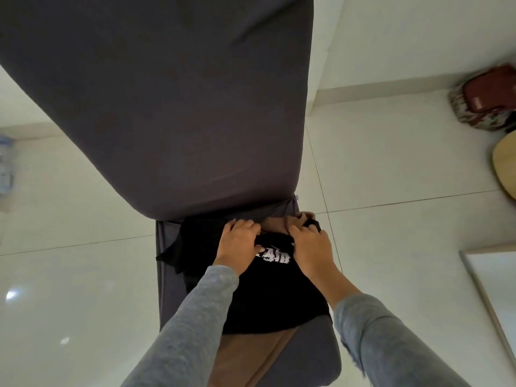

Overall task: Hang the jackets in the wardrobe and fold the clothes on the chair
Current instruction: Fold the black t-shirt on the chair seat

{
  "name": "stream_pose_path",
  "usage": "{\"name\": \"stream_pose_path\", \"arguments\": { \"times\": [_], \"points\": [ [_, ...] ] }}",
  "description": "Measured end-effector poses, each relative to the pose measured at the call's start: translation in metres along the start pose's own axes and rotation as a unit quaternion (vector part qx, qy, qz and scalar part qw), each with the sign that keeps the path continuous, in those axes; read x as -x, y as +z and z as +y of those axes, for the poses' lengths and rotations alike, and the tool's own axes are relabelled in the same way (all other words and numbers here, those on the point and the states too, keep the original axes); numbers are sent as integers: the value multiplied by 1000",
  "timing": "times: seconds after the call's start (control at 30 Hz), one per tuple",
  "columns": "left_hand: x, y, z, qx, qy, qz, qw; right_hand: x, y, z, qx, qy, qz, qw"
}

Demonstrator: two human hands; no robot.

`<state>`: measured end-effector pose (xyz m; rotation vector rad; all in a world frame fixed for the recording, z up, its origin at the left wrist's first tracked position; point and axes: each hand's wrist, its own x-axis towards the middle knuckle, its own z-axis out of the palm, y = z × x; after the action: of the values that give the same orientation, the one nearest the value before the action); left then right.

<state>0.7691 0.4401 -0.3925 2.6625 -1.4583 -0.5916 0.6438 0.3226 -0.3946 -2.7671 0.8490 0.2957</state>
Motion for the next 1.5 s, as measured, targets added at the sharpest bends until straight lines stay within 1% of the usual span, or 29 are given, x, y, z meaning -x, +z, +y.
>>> {"name": "stream_pose_path", "arguments": {
  "times": [0.1,0.17,0.27,0.33,0.4,0.47,0.6,0.7,0.77,0.9,0.97,1.03,1.1,1.13,1.17,1.2,1.23,1.3,1.33,1.37,1.4,1.43,1.47,1.5],
  "points": [
    [18,-13,-1,31,37,1,999,21,-7,-6,-2,-22,44,999],
    [34,-25,-4,47,59,-26,997,38,-14,-12,-25,-38,26,999],
    [60,-45,-10,101,69,-84,989,61,-36,-23,-14,-49,-11,999],
    [79,-64,-15,160,67,-124,977,76,-59,-37,-36,-35,-2,999],
    [98,-84,-18,212,57,-137,966,90,-84,-50,-50,-20,12,998],
    [113,-107,-20,228,59,-124,964,101,-109,-61,-47,-9,25,999],
    [148,-177,-21,222,61,-108,967,122,-180,-95,-47,1,78,996],
    [172,-235,-19,224,78,-79,968,137,-237,-118,-73,0,120,990],
    [192,-277,-16,250,92,-66,962,150,-278,-133,-93,-6,159,983],
    [233,-350,-2,329,127,-39,935,176,-351,-155,-98,-16,248,964],
    [255,-382,11,359,131,-16,924,191,-380,-165,-122,-15,283,951],
    [275,-411,26,407,117,26,906,205,-404,-174,-200,-20,310,929],
    [285,-433,39,443,94,80,888,219,-420,-185,-305,-44,329,893],
    [289,-441,46,464,83,105,876,226,-425,-192,-351,-62,330,874],
    [295,-448,52,495,71,133,856,233,-429,-198,-385,-77,331,858],
    [299,-455,57,540,59,156,825,239,-431,-205,-413,-88,325,846],
    [304,-461,62,599,47,167,782,245,-431,-211,-444,-94,315,833],
    [320,-475,68,717,51,157,678,257,-430,-222,-522,-111,280,798],
    [324,-481,70,747,57,150,645,261,-428,-226,-557,-121,260,779],
    [330,-487,70,758,62,146,633,266,-426,-232,-580,-135,247,764],
    [331,-491,71,760,66,142,631,268,-424,-236,-582,-149,243,761],
    [337,-493,71,756,71,145,634,271,-422,-243,-564,-160,243,773],
    [343,-494,72,746,79,152,643,274,-420,-251,-533,-161,247,793],
    [348,-496,74,726,84,169,661,274,-420,-257,-504,-155,256,810]
  ]
}}
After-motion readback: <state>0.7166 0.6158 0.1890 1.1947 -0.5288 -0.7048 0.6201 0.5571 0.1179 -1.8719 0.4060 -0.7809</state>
